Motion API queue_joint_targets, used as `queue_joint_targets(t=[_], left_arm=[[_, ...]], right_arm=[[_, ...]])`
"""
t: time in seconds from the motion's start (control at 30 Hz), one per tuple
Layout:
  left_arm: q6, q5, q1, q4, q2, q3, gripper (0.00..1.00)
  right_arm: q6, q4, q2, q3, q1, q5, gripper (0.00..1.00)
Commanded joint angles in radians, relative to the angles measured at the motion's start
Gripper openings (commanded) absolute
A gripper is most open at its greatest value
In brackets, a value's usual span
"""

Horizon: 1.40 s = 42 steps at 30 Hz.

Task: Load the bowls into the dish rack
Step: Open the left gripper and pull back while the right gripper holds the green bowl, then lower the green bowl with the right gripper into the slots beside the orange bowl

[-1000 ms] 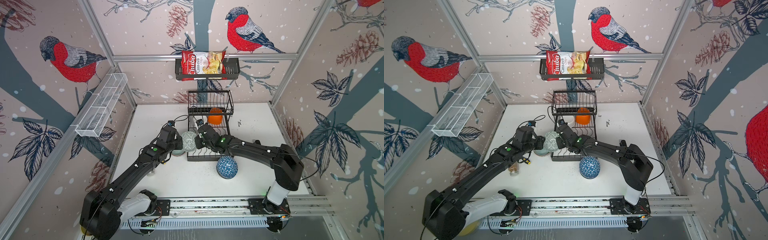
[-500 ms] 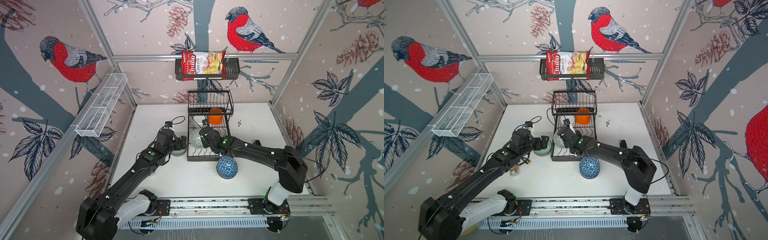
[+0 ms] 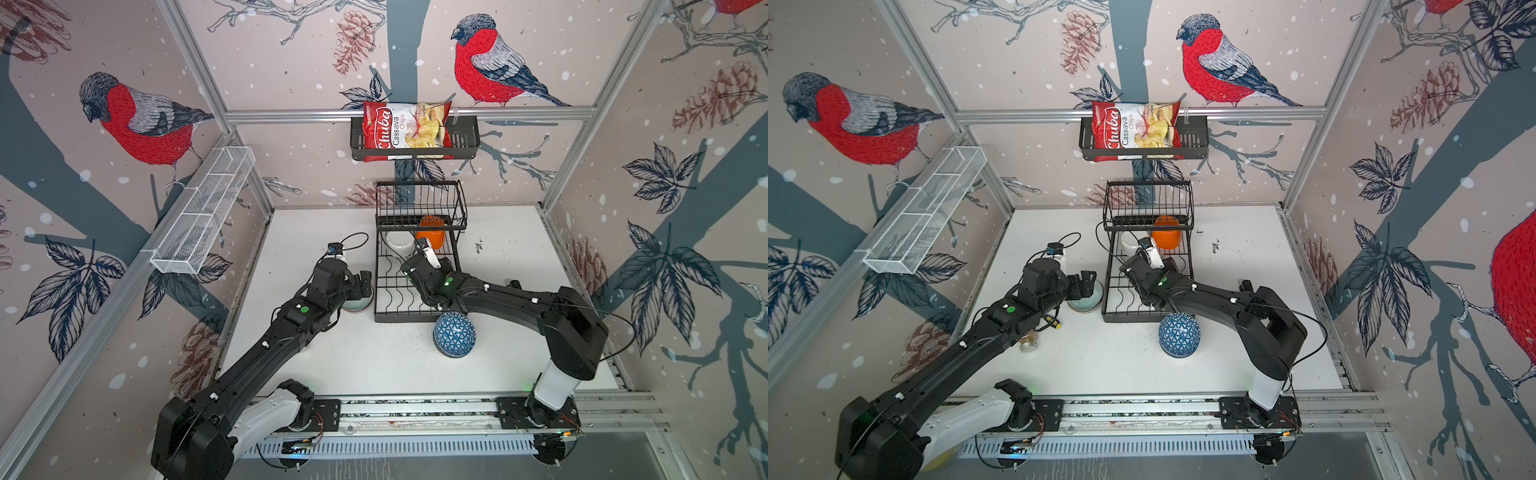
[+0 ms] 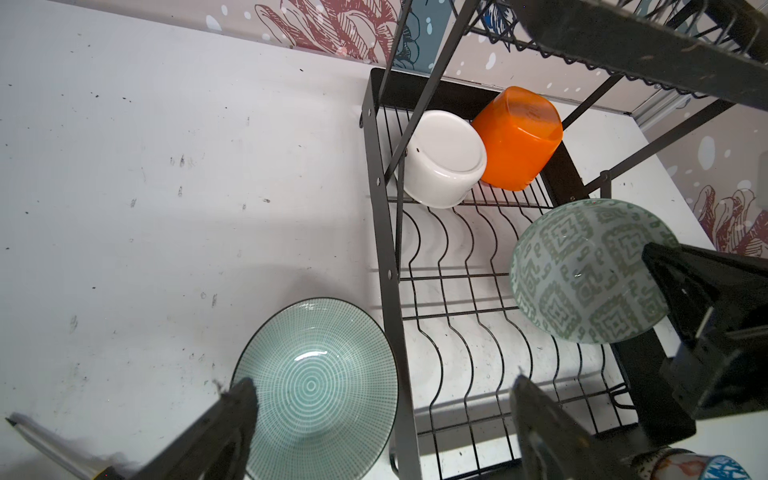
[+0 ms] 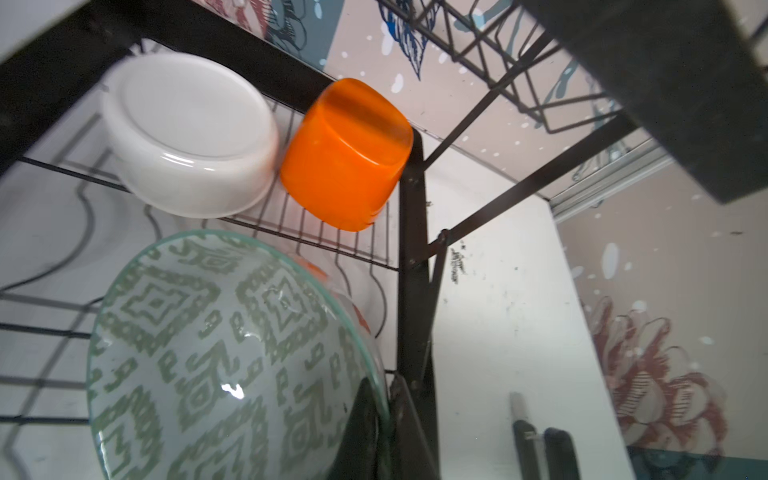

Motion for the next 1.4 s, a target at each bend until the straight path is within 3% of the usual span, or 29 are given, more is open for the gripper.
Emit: queue_joint_targets(t=[0.0, 0.47, 0.83, 1.37], left_arm=[[0.015, -0.012, 0.0, 0.044, -0.005, -0.006, 0.94], [0.031, -0.037, 0.0, 0.086, -0.044, -0.043, 0.95], [0.029, -0.046, 0.001, 0.09, -0.073, -0.067, 0.95], [0.028, -0.054, 0.001, 0.082, -0.096, -0.074, 0.95]], right_arm=[[-0.064, 0.063, 0.012, 0.0, -0.017, 0.104, 0.0], [-0.224, 0.182, 0.063, 0.015, -0.051, 0.237, 0.0], [-0.257, 0.198, 0.132, 0.041, -0.058, 0.329, 0.0], [-0.281, 0.227, 0.199, 0.081, -0.086, 0.357, 0.0]])
